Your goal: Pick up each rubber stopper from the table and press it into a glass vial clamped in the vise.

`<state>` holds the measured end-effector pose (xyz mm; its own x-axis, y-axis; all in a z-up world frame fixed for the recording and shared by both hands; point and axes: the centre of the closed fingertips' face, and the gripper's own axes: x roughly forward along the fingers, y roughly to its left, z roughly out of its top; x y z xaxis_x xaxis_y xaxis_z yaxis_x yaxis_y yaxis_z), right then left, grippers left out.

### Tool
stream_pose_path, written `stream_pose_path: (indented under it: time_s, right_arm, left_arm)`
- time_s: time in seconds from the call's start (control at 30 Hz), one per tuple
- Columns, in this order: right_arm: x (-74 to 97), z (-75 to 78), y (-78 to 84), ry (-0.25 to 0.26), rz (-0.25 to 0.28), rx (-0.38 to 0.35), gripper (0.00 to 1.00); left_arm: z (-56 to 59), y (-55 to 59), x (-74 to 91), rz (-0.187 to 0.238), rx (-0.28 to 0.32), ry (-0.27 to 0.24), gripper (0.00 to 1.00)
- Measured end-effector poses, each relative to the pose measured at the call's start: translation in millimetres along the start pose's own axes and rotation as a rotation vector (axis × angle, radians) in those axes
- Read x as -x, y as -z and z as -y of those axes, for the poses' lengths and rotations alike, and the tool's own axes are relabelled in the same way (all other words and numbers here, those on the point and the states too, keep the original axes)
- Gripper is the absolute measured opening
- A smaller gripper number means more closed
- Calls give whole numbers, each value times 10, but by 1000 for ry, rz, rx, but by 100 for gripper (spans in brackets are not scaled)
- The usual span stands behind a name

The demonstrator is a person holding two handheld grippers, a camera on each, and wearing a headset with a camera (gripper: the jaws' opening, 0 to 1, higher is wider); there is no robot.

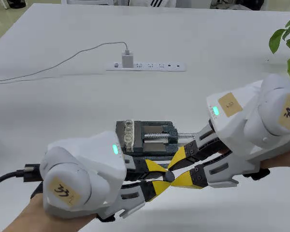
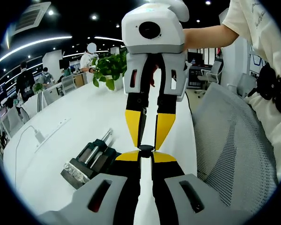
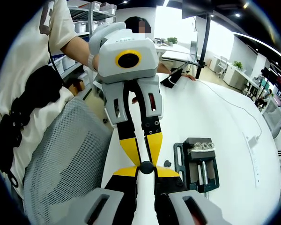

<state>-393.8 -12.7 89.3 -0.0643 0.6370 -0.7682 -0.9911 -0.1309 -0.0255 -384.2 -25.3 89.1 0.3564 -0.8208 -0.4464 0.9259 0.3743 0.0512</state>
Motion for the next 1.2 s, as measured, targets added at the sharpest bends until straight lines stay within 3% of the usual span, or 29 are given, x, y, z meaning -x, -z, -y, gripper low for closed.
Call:
stream_pose_path:
  time_s: [0.47, 0.63, 0.93, 1.07, 1.13, 1.2]
  right_arm:
    - [-14, 1, -9, 0, -9, 14, 8]
    - [-30, -2, -19, -13, -6, -12, 7]
    - [-60, -11, -36, -33, -23, 9, 7]
    - [-51, 2, -33, -33, -28, 11, 7]
    - [-35, 25, -19, -30, -35, 9, 7]
    - [-16, 38, -12, -29, -41, 6, 7]
  left_arm:
    - [-6, 19, 19, 8, 37, -12, 4]
    - [-1, 36, 28, 13, 41, -18, 4]
    - [-4, 61, 55, 25, 47, -33, 5]
    - [-15, 97, 74, 20, 70, -43, 16]
    - [-39, 127, 104, 19, 71, -59, 16]
    - [-65, 173, 141, 14, 99, -74, 24]
